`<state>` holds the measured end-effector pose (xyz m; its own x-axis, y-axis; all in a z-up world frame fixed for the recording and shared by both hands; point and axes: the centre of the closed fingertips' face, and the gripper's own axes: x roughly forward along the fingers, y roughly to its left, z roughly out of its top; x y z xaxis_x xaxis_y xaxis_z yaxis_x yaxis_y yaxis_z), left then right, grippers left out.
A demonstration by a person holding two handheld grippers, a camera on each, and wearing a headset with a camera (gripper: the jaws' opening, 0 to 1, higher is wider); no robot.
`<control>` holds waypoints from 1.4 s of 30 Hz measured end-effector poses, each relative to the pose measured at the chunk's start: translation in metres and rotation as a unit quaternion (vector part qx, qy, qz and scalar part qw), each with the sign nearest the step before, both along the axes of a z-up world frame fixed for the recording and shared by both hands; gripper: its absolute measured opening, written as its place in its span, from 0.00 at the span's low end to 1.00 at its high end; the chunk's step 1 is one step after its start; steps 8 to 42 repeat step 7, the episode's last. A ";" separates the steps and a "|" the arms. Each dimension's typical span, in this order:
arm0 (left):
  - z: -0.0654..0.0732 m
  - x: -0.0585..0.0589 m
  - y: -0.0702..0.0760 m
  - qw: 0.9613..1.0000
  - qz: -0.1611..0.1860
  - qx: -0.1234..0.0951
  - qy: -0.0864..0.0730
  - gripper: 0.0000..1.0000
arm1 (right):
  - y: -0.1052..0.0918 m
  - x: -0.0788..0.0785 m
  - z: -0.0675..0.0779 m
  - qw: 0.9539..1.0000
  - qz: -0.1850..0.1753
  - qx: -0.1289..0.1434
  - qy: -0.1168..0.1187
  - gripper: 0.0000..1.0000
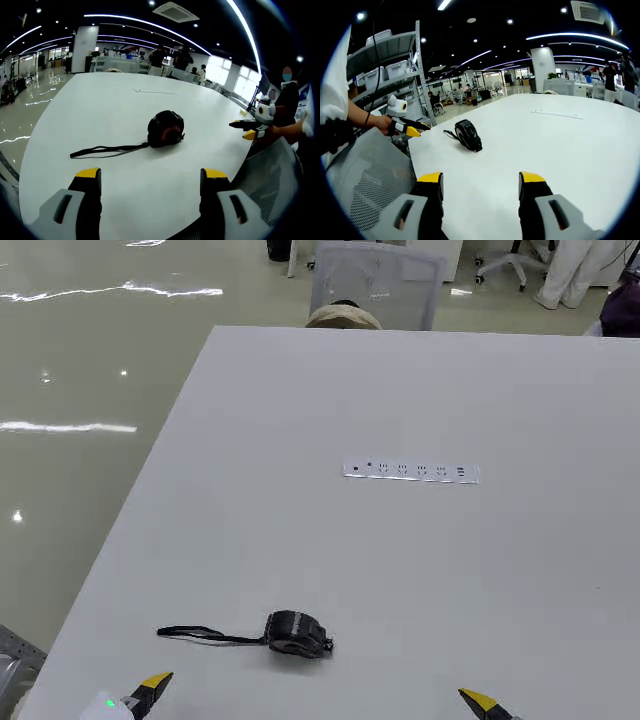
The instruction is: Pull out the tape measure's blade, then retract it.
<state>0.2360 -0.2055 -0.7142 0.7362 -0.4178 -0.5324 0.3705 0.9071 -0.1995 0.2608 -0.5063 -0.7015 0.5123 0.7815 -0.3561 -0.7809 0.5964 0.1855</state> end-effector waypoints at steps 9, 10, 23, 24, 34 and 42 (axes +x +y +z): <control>-0.005 -0.001 0.004 1.000 0.001 0.001 0.002 0.78 | 0.002 -0.003 0.000 1.000 0.000 0.002 0.002 0.61; -0.005 -0.001 0.004 1.000 0.001 0.001 0.002 0.78 | 0.002 -0.003 0.000 1.000 0.000 0.002 0.002 0.61; -0.005 -0.001 0.004 1.000 0.001 0.001 0.002 0.78 | 0.002 -0.003 0.000 1.000 0.000 0.002 0.002 0.61; -0.005 -0.001 0.004 1.000 0.001 0.001 0.002 0.78 | 0.002 -0.003 0.000 1.000 0.000 0.002 0.002 0.61; -0.005 -0.001 0.004 1.000 0.001 0.001 0.002 0.78 | 0.002 -0.003 0.000 1.000 0.000 0.002 0.002 0.61; -0.005 -0.001 0.004 1.000 0.001 0.001 0.002 0.78 | 0.002 -0.003 0.000 1.000 0.000 0.002 0.002 0.61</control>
